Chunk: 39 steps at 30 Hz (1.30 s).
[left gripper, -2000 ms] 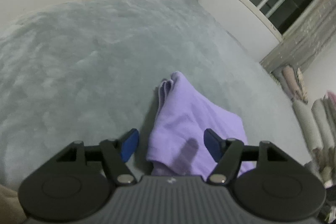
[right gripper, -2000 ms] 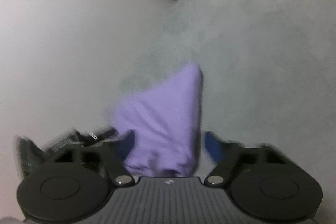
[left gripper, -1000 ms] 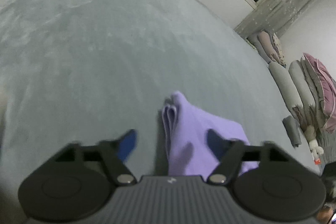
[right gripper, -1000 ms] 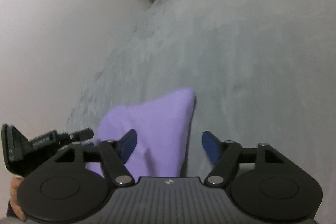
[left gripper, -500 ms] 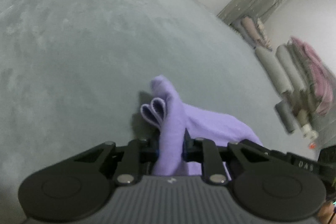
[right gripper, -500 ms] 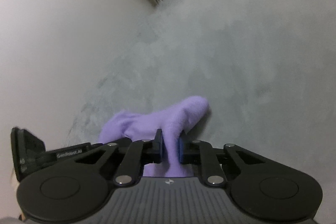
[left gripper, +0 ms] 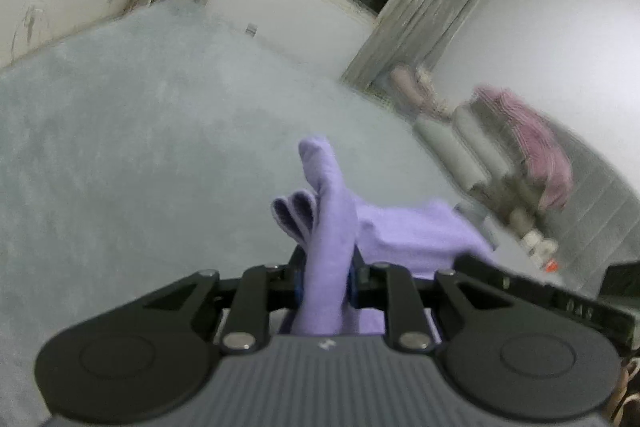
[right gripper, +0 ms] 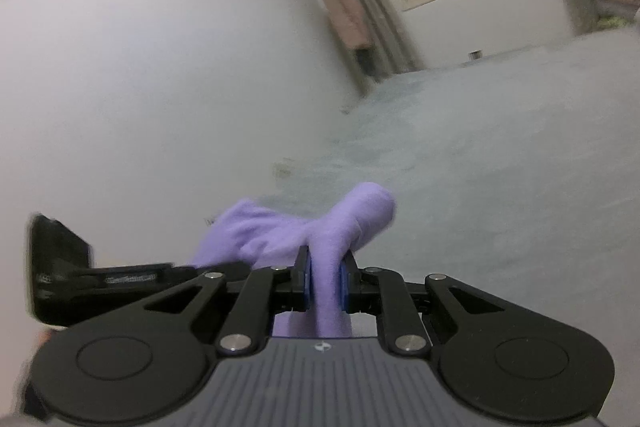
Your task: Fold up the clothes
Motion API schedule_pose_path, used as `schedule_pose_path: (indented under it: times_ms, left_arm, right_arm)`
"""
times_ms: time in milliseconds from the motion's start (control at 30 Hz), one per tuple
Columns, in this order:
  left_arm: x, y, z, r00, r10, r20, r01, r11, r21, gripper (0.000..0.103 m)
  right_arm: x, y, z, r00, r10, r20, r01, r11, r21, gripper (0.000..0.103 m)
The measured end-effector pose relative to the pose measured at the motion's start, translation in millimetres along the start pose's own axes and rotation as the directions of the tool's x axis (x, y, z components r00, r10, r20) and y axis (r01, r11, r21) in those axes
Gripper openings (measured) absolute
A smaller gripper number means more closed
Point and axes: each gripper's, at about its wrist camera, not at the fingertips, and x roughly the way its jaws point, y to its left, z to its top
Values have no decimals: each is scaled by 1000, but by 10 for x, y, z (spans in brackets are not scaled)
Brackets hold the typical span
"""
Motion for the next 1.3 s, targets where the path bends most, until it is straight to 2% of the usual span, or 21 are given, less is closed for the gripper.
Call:
schedule_pose_path:
  times_ms: [67, 100, 133, 200, 233, 300, 400, 467, 600, 700, 767, 833, 900, 933, 1000, 1033, 1100, 1133, 1167, 1233, 1300]
  left_arm:
    - [256, 119, -121, 995, 64, -74, -64, 998, 4, 23]
    - [388, 174, -170, 988, 113, -107, -113, 994, 4, 23]
    - [519, 229, -220, 977, 161, -141, -161, 987, 7, 29]
    - [527, 315, -209, 979, 147, -138, -154, 987, -44, 31]
    - [464, 319, -185, 981, 149, -124, -158, 985, -69, 32]
    - [309, 258, -176, 983, 170, -76, -173, 984, -37, 33]
    - [276, 204, -252, 977, 182, -107, -186, 982, -33, 35]
    - [325, 199, -330, 976, 150, -156, -164, 983, -80, 34]
    - [414, 147, -516, 977, 166, -133, -177, 981, -75, 38]
    - [414, 226, -516, 981, 137, -135, -157, 977, -145, 39]
    - [400, 306, -516, 985, 103, -135, -129, 970, -206, 45]
    - [433, 311, -524, 987, 91, -136, -117, 972, -203, 54]
    - [468, 279, -532, 987, 86, -134, -111, 977, -184, 66]
    - [483, 264, -537, 988, 85, -132, -108, 978, -178, 75]
    - [511, 238, -545, 988, 88, -127, -109, 979, -172, 80]
    - [518, 233, -547, 988, 92, -124, -113, 978, -178, 80]
    - [553, 211, -544, 989, 97, -113, -117, 975, -187, 79]
    - [569, 183, -538, 988, 109, -110, -127, 976, -175, 67]
    - [605, 168, -531, 986, 122, -112, -139, 976, -166, 41]
    - [660, 168, -509, 985, 126, -117, -145, 976, -163, 25]
    - [678, 204, -480, 987, 101, -122, -122, 976, -181, 18]
  right_arm:
    - [273, -150, -105, 994, -82, -65, 80, 996, -43, 15]
    - [427, -241, -168, 985, -119, -126, 111, 992, -64, 18]
    - [562, -317, -222, 970, -159, -183, 147, 986, -80, 20]
    - [771, -456, -272, 925, -277, -260, 261, 961, -95, 30]
    - [765, -482, -268, 921, -293, -259, 280, 956, -87, 32]
    - [644, -438, -212, 942, -247, -228, 237, 969, -70, 33]
    - [463, -249, -263, 963, -163, -214, 140, 983, -116, 31]
    - [611, -255, -302, 944, -179, -278, 146, 980, -136, 27]
    - [849, -303, -427, 901, -230, -367, 162, 965, -208, 21]
    - [837, -388, -359, 905, -220, -364, 166, 971, -173, 25]
    - [746, -422, -371, 910, -217, -354, 173, 973, -152, 35]
    - [682, -473, -407, 902, -238, -359, 193, 969, -158, 48]
    - [620, -524, -441, 896, -252, -365, 207, 965, -158, 50]
    - [603, -557, -440, 904, -212, -371, 179, 976, -123, 50]
    - [572, -618, -439, 915, -137, -379, 124, 990, -59, 50]
    - [581, -602, -447, 915, -143, -378, 126, 990, -69, 50]
    - [598, -571, -464, 915, -153, -374, 129, 988, -90, 45]
    - [607, -555, -472, 915, -159, -372, 130, 986, -100, 40]
    - [614, -541, -479, 915, -163, -370, 131, 985, -109, 27]
    - [611, -521, -475, 918, -162, -363, 126, 985, -119, 21]
    - [624, -487, -478, 919, -169, -355, 130, 983, -132, 19]
